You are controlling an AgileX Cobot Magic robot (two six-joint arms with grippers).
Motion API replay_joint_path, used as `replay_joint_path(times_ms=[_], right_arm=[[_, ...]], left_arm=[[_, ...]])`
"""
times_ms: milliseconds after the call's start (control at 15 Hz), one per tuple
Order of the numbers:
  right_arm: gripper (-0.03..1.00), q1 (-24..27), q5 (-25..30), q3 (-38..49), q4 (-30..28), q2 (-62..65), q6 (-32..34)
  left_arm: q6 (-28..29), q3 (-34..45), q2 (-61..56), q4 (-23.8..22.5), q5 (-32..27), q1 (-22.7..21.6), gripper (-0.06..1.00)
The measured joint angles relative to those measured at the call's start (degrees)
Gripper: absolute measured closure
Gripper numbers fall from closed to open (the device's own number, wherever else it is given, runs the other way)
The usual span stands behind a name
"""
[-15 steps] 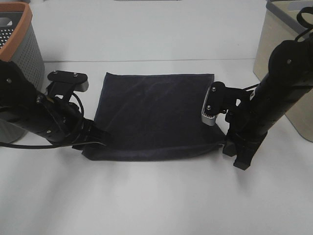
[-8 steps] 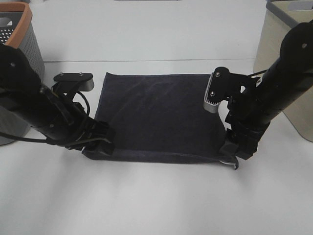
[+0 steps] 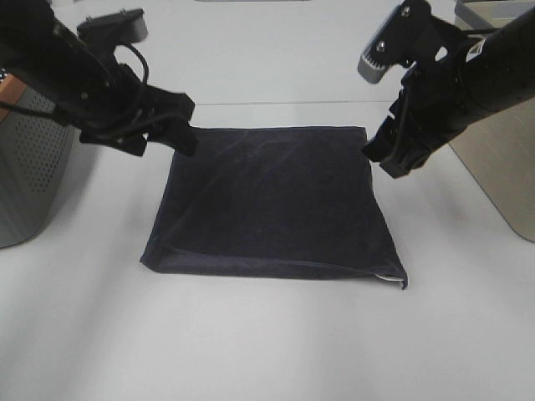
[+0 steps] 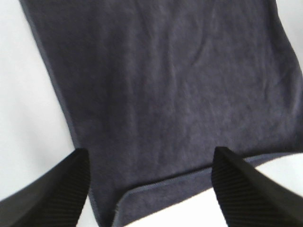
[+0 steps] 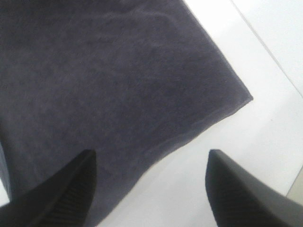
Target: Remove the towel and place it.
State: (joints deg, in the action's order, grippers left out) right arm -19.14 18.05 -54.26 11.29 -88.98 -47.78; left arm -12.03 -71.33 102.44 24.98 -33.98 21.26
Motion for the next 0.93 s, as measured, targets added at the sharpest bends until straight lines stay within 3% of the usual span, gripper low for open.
replay_joint_path(times_ms=[67, 133, 267, 400, 467, 733, 933], right_arm=[[0.31, 0.0, 0.6, -3.4, 0.0, 0.0, 8.9], [0.31, 0.0, 1.4, -5.1, 0.0, -0.2, 11.5], [0.31, 0.1, 8.7, -13.5, -1.1, -1.7, 21.8], [0.31, 0.1, 18.5, -24.0, -4.1, -5.0, 30.4], [0.31, 0.1, 28.1, -36.8, -8.1, -9.9, 38.1], [0.24, 1.1, 46.6, -58.2, -7.4, -19.7, 40.5], [0.21, 3.2, 50.9, -64.7, -7.7, -22.6, 44.3]], left_arm=[[0.6, -5.2, 0.0, -1.8, -3.0, -2.5, 0.27], [0.7, -7.1, 0.0, -2.6, -4.0, -3.2, 0.27], [3.4, -14.4, 0.0, -7.6, -7.0, -4.2, 0.27], [9.2, -21.7, 0.0, -16.7, -10.1, -4.2, 0.27], [13.6, -27.8, 0.0, -24.1, -14.7, -4.9, 0.27], [15.3, -37.1, 0.0, -25.3, -25.9, -12.1, 0.27], [15.3, -39.9, 0.0, -25.3, -31.6, -17.0, 0.25]])
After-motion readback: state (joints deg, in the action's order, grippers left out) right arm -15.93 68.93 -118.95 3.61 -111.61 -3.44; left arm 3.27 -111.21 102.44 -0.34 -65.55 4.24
